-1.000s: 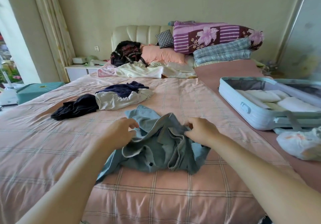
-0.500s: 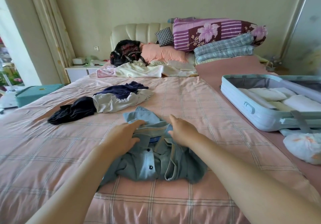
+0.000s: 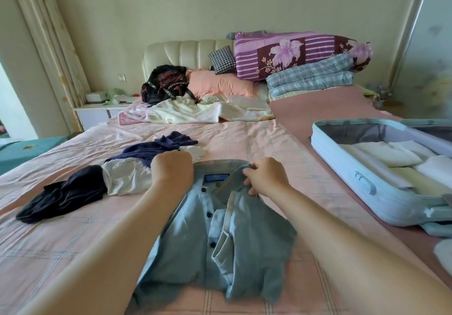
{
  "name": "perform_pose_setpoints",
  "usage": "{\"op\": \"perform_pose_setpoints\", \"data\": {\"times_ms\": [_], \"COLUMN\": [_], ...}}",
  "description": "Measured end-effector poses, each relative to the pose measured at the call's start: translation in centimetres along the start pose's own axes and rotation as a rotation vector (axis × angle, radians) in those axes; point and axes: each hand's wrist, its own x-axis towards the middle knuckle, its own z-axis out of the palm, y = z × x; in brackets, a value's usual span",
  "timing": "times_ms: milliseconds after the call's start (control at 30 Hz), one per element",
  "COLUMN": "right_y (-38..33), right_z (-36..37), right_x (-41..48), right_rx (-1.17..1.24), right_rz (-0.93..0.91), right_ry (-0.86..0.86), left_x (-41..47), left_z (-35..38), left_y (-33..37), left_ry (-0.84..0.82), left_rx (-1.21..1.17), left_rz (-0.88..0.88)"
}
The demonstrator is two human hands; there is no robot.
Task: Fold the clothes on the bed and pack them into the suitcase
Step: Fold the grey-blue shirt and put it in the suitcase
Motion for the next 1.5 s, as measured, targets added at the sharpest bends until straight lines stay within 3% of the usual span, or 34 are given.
{"op": "perform_pose_setpoints", "data": {"times_ms": [133,200,300,433,533,633,767,967,1067,1167,1267,1367,1433,1500], "right_y": [1.0,1.7,2.4,3.3,4.2,4.6,3.9,2.4,2.8,4.2,4.9,4.5,4.2,4.2], "right_z": [1.1,1.9,3.1,5.5,6.9,7.4,6.5,4.9,4.8,5.3,4.8,3.3,1.8,0.7], "right_x": [5.7,8.5,12.1,14.5,14.5,13.2,9.7,1.7,-2.1,-4.1,-4.5,-4.8,-4.6,-4.7], "right_rx": [-0.151,-0.121,-0.121,-0.435,-0.498,-0.53,-0.527,-0.342,-0.436,-0.711,-0.881,-0.899,-0.931,-1.003], "right_rz": [-0.097,-0.126,-0.122,-0.137,-0.094,-0.121,-0.241,-0.495,-0.576,-0.717,-0.748,-0.722,-0.642,-0.517], "right_ry": [0.148,0.123,-0.094,-0.318,-0.489,-0.538,-0.466,-0.295,-0.333,-0.228,-0.053,-0.014,0.089,0.178], "left_x": [6.7,10.3,13.9,14.9,14.7,13.9,10.8,2.5,-1.5,-3.6,-4.5,-4.9,-4.9,-4.8], "left_z": [2.0,3.8,6.4,9.5,11.4,11.8,9.9,4.7,4.0,5.2,6.6,6.5,6.2,6.7], "left_y": [2.1,2.6,3.2,4.5,4.9,4.6,4.1,2.1,0.8,0.0,-1.7,-4.4,-6.5,-8.2], "left_ry": [-0.099,-0.064,-0.006,-0.391,-0.48,-0.488,-0.42,-0.335,-0.363,-0.32,-0.25,-0.065,0.074,0.076], "left_rx": [-0.221,-0.386,-0.518,-0.709,-0.716,-0.61,-0.619,-0.719,-0.62,-0.432,-0.464,-0.447,-0.353,-0.25], "left_rz": [-0.055,-0.06,-0.026,0.138,0.186,0.22,0.272,0.45,0.483,0.5,0.427,0.315,0.164,0.001]}}
